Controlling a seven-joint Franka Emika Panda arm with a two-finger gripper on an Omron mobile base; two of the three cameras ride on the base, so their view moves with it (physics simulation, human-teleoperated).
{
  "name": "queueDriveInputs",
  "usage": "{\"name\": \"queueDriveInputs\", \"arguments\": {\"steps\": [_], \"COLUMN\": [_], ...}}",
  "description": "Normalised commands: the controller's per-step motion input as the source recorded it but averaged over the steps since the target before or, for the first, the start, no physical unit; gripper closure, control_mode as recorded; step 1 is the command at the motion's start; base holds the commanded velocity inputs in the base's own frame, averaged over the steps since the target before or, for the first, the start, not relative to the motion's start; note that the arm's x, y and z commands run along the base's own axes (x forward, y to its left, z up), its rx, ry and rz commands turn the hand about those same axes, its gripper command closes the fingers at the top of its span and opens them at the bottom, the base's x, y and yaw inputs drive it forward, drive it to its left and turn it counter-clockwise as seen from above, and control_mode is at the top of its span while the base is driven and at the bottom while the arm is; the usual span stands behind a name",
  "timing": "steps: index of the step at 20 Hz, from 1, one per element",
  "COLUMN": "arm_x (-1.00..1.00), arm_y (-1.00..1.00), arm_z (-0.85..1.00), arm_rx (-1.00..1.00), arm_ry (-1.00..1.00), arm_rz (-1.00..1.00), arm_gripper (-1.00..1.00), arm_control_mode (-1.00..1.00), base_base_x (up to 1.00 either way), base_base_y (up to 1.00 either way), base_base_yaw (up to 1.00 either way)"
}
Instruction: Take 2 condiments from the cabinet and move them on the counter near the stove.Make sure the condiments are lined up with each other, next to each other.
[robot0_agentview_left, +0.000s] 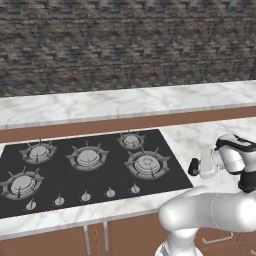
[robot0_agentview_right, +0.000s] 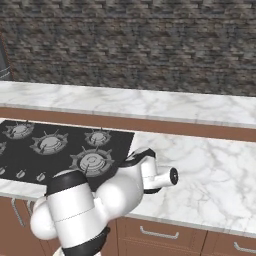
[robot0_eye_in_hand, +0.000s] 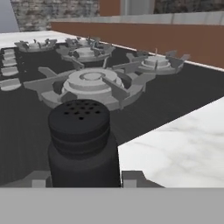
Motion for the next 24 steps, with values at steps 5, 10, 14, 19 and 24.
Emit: {"name": "queueDriveInputs", "arguments": {"steps": [5, 10, 14, 19, 24], "arm_x": [0.0, 0.0, 0.0, -0.23, -0.59], "arm_y": [0.0, 0.1, 0.02, -0.14, -0.17], "arm_z": [-0.01, 0.0, 0.0, 0.06, 0.39], "arm_rx": [0.0, 0.0, 0.0, 0.0, 0.0], "arm_ry": [0.0, 0.0, 0.0, 0.0, 0.0], "arm_rz": [0.0, 0.0, 0.0, 0.0, -0.03], "arm_gripper": [-1.0, -1.0, -1.0, -1.0, -1.0], "arm_control_mode": [-1.0, -1.0, -1.0, -1.0, -1.0], "base_base_x": [0.0, 0.0, 0.0, 0.0, 0.0], "base_base_y": [0.0, 0.0, 0.0, 0.0, 0.0], "base_base_yaw": [0.0, 0.0, 0.0, 0.0, 0.0]}}
